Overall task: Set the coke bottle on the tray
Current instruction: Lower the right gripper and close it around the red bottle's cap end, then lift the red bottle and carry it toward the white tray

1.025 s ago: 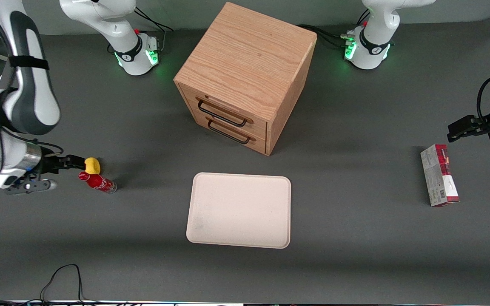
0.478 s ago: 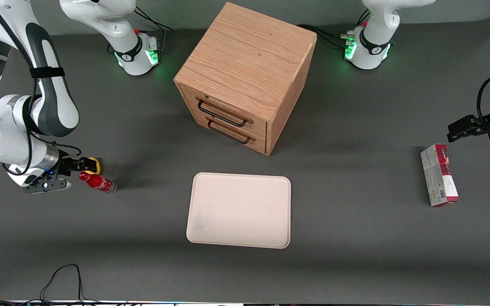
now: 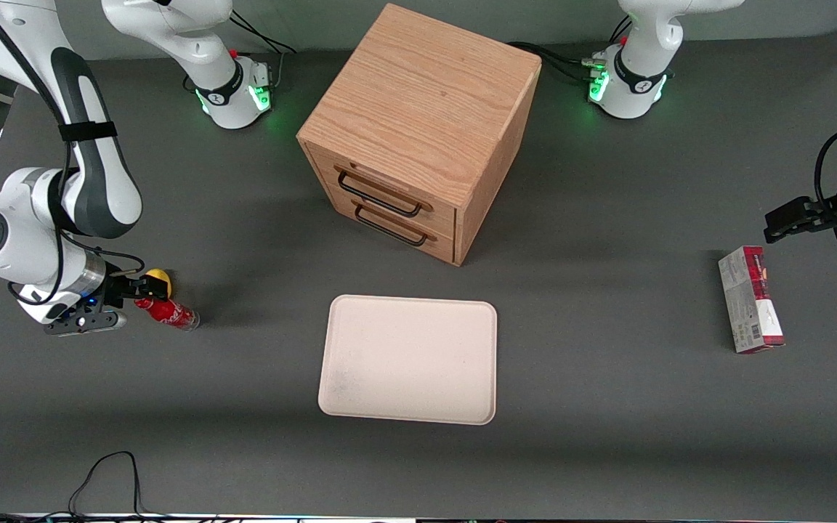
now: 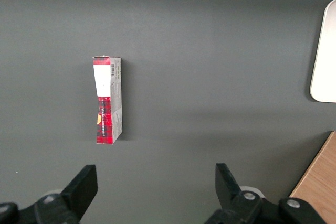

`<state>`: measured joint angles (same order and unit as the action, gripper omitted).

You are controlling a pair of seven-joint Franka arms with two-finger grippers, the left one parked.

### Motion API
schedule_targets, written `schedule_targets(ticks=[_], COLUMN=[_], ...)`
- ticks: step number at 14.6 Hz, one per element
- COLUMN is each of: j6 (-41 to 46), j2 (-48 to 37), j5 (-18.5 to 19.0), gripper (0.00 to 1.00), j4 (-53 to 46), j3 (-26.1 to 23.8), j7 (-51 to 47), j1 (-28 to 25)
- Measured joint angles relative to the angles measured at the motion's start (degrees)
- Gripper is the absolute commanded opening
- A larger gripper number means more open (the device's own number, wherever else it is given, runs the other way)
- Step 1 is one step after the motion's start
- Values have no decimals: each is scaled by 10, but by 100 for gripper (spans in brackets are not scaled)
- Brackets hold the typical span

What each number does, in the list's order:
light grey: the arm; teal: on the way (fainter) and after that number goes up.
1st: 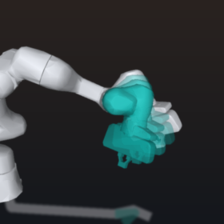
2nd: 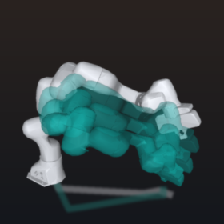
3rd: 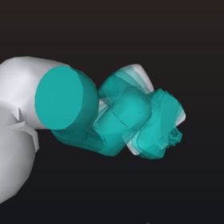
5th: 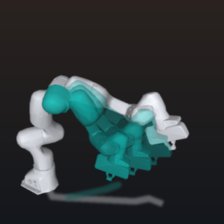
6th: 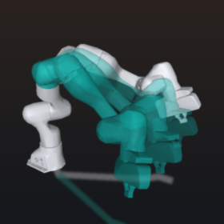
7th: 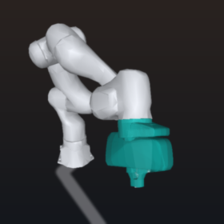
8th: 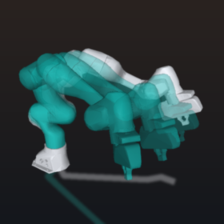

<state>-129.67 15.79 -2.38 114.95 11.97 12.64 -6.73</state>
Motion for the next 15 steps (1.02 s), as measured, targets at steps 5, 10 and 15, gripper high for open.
schedule_targets(ticks=[5,10,15], j6=[-6,-6,-6], j2=[1,1,1], j5=[0,0,0], gripper=[0,0,0], j4=[-2,-2,-3], j3=[0,0,-1], j7=[-2,-2,-2], j1=[-2,-2,-3])
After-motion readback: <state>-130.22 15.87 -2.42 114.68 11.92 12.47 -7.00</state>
